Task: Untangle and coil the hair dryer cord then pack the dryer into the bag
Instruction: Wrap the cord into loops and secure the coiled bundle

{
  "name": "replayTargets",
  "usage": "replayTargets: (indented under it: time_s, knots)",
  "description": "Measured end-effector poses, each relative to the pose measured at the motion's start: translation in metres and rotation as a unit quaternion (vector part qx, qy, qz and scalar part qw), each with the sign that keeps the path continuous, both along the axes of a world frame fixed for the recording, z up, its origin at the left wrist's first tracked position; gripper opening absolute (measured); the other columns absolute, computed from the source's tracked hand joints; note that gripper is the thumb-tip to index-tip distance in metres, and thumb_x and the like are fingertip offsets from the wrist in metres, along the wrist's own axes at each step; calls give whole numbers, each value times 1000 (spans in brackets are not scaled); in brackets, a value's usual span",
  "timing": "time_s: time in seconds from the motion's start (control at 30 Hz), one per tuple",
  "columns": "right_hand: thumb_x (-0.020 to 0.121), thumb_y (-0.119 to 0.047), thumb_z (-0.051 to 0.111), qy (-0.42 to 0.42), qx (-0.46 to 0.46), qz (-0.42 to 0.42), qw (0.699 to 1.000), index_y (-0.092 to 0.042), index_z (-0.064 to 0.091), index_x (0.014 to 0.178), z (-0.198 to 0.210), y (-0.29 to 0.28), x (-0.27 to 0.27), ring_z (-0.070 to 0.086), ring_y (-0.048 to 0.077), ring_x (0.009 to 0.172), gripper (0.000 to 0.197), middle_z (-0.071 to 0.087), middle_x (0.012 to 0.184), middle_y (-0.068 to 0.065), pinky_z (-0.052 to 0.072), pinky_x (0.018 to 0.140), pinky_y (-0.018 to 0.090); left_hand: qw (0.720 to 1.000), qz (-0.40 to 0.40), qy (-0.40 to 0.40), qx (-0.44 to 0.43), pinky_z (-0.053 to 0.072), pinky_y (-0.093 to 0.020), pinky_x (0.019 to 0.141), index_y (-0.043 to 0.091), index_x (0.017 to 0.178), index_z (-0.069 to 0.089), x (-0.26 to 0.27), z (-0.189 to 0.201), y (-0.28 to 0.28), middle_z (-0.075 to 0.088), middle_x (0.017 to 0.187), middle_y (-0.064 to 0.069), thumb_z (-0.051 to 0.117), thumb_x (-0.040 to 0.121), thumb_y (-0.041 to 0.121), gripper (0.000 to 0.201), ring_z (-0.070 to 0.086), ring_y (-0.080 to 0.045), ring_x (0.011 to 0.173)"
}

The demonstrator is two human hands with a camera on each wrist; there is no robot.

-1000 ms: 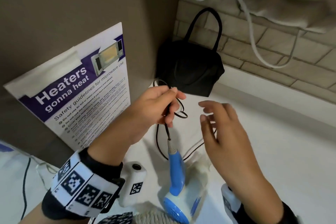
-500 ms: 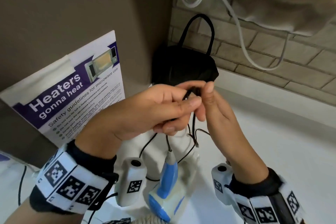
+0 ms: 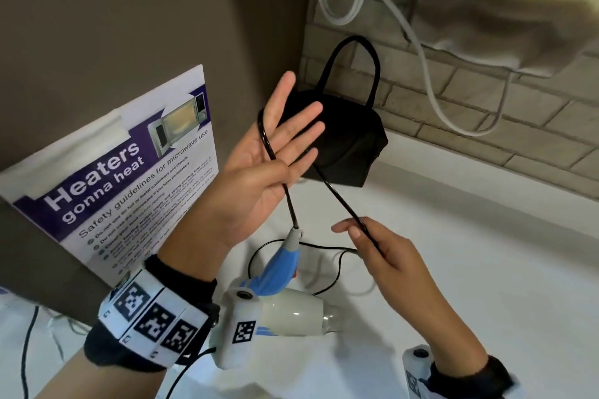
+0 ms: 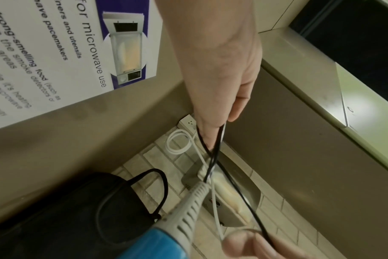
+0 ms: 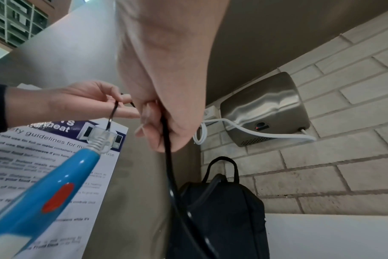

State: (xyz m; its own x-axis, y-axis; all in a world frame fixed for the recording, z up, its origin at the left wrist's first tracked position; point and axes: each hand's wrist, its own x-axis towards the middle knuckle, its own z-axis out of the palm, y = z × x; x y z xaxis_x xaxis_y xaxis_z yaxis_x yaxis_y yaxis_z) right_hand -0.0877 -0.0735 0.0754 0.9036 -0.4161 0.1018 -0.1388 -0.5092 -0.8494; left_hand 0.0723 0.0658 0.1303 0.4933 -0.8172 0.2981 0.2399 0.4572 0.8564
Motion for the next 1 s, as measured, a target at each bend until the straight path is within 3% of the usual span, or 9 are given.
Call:
replayTargets:
  time_s: [0.1,0.2,0.27,0.37,0.5,0.63,0.73,0.9,1.0]
  knots:
    - [95,-43,37,32,-54,36,997,-37,62,103,-6,2,-4,40,5,55,26,45,58,-8,36,57,17,1000,25,7,13,32,-36,113,48,141,30,6,-3,-4,38,152,-1,33,72,-20,97,39,-16,138]
    - [100,-27,41,70,-97,67,991,-28,62,110,-8,6,-6,52,-7,63,23,55,68,-35,34,60,8,998,55,7,31,33,-38,113,43,139,35,12,-6,-11,39,151,3,35,80,-17,85,38,-16,138]
    - [101,-23,42,75,-135,89,984,-30,62,110,-7,9,-8,54,-13,72,23,57,74,-39,36,64,5,994,92,4,53,29,-39,114,37,139,39,17,-8,-16,43,149,6,37,94,-8,64,37,-12,138]
    - [95,-24,42,64,-185,103,975,-37,56,106,-3,10,-15,56,-7,83,22,66,94,-22,40,72,7,990,116,15,76,28,-44,115,18,139,43,32,-12,-20,55,140,-2,39,100,18,39,43,-13,135]
    - [92,-21,44,38,-220,96,970,-42,48,103,9,9,-28,60,-3,89,24,62,101,-21,46,76,14,992,81,40,84,31,-47,113,6,138,43,47,-12,-18,58,135,-12,29,102,35,48,49,-20,131]
    - [87,-39,27,81,-287,87,950,-43,42,106,18,16,-39,64,9,82,25,65,92,-17,55,65,32,992,73,49,95,30,-46,114,5,140,41,49,-15,-23,58,135,-12,18,101,45,60,49,-20,131]
    - [84,-29,32,103,-341,103,929,-38,47,103,18,22,-43,67,15,71,26,66,84,-16,55,49,34,989,78,44,115,31,-45,113,5,138,43,48,-20,-29,59,133,-13,14,101,47,63,51,-21,129]
    - [83,-14,49,54,-373,93,922,-33,50,96,50,16,-37,62,18,66,23,63,81,-12,53,51,33,988,76,0,132,36,-43,111,7,134,47,46,-25,-32,62,130,-12,18,103,40,54,55,-20,125]
    - [89,-22,47,-18,-383,80,920,-30,52,93,83,14,-23,57,17,63,11,61,79,-10,51,51,35,987,55,-27,150,39,-40,109,6,130,50,45,-22,-33,65,125,-12,20,104,36,49,59,-20,120]
